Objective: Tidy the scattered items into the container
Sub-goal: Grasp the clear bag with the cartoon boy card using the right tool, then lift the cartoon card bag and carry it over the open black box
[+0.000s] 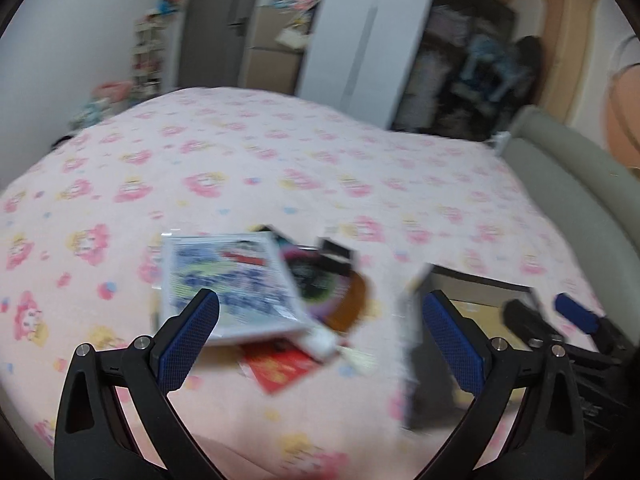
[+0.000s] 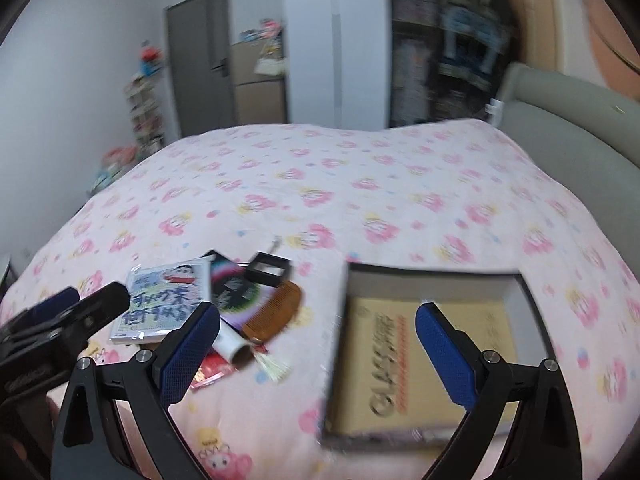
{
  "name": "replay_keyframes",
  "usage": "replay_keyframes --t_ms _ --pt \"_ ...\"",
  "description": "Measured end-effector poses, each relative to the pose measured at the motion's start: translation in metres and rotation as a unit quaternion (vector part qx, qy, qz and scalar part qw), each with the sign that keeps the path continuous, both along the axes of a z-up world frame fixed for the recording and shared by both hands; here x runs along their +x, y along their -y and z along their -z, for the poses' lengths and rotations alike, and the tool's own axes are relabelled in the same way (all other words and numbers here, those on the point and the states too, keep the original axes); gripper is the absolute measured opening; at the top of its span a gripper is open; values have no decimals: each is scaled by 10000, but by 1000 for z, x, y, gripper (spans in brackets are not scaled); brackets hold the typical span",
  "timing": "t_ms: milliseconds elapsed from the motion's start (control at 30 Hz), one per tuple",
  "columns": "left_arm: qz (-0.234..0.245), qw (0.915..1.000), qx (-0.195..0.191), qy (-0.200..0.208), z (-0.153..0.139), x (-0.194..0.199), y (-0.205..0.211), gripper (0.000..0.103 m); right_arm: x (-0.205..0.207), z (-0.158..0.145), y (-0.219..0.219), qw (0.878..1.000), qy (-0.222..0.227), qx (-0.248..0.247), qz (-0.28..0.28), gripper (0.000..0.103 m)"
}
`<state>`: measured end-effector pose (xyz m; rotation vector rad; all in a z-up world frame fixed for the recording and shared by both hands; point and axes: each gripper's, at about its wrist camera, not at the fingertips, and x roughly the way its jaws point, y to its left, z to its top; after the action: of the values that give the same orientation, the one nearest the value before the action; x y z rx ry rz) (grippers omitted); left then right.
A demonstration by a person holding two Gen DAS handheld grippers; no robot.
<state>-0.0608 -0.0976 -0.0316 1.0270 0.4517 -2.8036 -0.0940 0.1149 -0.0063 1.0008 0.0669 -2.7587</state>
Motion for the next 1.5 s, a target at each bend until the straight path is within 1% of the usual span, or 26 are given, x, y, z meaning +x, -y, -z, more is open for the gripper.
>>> replay_keyframes --t_ms 67,133,167,200,233,300,367,400,433,500,533,567,600,700,733,767,833,900,933,967,1100,1233,1367,1433,1500 --pt "-175 9995 195 191 15 -14 23 100 -20 9 21 9995 176 -38 -255 99" --pt "-369 9980 384 330 27 -24 43 95 -43 22 45 9986 339 43 -394 99" --pt "-519 9970 439 368 33 -27 53 92 -46 28 53 9983 394 94 -421 99" --pt "-681 9957 489 400 38 -30 63 91 -56 39 62 9975 532 116 -454 99" --pt "-815 9942 550 447 44 -34 71 90 -64 50 69 9960 737 38 -507 99" --pt "-1090 9887 834 598 60 -40 92 86 -78 71 82 9915 1140 -111 -612 99" --pt "-1379 9807 1151 777 76 -44 112 83 -92 90 96 9874 1412 -126 -707 98" --pt "-1443 9775 1283 854 85 -46 118 79 -99 100 103 9850 1548 -134 -754 97" --pt "-1479 9746 1407 926 94 -47 123 77 -105 109 109 9825 1676 -137 -799 95" --pt "-1550 9681 1653 1070 113 -49 131 68 -115 117 118 9797 1804 -97 -874 91" --pt "-1566 9666 1710 1091 118 -49 133 67 -120 122 123 9779 1871 -99 -926 88" --pt "-1574 9658 1746 1097 120 -50 134 60 -125 127 128 9761 1937 -100 -977 83" --pt "-1583 9649 1782 1103 123 -50 135 55 -130 132 133 9742 2005 -104 -1031 81" --pt "-1610 9622 1889 1119 132 -51 138 55 -138 147 143 9671 2236 -146 -1204 72" --pt "-1611 9623 1874 1140 133 -52 138 55 -141 151 147 9654 2285 -148 -1248 67" --pt "-1610 9626 1841 1166 134 -53 137 55 -143 155 150 9637 2331 -156 -1293 66" --pt "-1603 9635 1775 1201 135 -53 137 55 -148 158 153 9598 2410 -329 -1403 66" --pt "-1584 9645 1737 1205 134 -53 137 55 -152 160 153 9524 2577 -624 -1504 57" --pt "-1575 9654 1682 1218 133 -54 136 55 -152 161 152 9474 2682 -806 -1551 47" --pt "-1559 9662 1638 1235 132 -54 135 55 -153 161 152 9424 2777 -972 -1593 44" --pt "-1466 9687 1534 1290 130 -53 133 55 -137 159 147 9421 2779 -896 -1650 44" --pt "-1219 9718 1529 1320 128 -50 123 55 -112 156 131 9373 2934 -985 -1603 43" --pt "-995 9728 1600 1348 130 -49 110 56 -95 158 112 9404 2912 -935 -1490 43" --pt "-999 9719 1605 1401 134 -51 107 59 -98 162 105 9406 2911 -1016 -1425 43" --pt "-1050 9681 1663 1551 143 -56 108 65 -105 165 101 9396 2922 -1162 -1351 43"
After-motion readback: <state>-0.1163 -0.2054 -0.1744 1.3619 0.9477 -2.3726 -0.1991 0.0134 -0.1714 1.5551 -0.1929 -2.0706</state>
